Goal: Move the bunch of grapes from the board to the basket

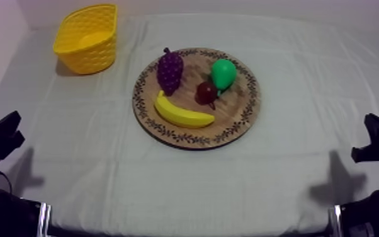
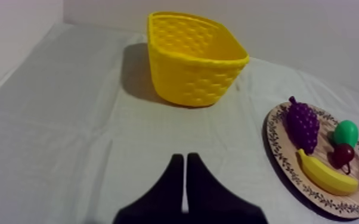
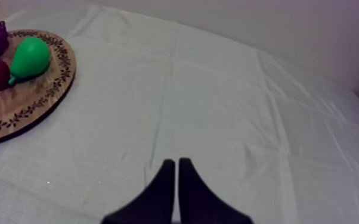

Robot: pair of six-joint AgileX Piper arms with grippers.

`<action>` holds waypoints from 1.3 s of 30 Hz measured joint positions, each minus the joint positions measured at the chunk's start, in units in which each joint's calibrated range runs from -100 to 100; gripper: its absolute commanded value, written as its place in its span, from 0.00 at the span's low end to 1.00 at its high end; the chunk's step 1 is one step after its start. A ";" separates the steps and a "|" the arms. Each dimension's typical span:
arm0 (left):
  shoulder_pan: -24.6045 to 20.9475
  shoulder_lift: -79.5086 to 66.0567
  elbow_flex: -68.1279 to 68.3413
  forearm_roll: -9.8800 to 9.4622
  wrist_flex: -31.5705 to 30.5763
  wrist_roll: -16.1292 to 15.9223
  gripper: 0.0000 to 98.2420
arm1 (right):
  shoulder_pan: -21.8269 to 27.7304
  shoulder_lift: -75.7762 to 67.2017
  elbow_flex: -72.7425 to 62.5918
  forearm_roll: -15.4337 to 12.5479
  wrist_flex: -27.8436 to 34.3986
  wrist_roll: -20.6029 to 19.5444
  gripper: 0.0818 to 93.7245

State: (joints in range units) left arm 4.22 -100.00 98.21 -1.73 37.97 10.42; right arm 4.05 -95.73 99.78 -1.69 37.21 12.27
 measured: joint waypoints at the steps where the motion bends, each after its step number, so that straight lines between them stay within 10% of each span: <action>1: -0.04 0.00 0.00 0.00 0.00 0.00 0.00 | 0.00 0.00 0.00 0.00 0.00 0.00 0.00; 22: -1.67 0.56 0.88 -0.01 -3.09 -6.54 0.00 | 0.00 0.00 0.00 0.00 0.00 0.00 0.00; 39: 2.11 28.30 -29.47 0.41 10.85 -10.42 0.00 | 0.00 0.00 0.00 0.00 -0.06 0.00 0.00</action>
State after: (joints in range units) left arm 6.33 -71.70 68.74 -1.32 48.82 0.00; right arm 4.05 -95.73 99.78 -1.69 37.15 12.27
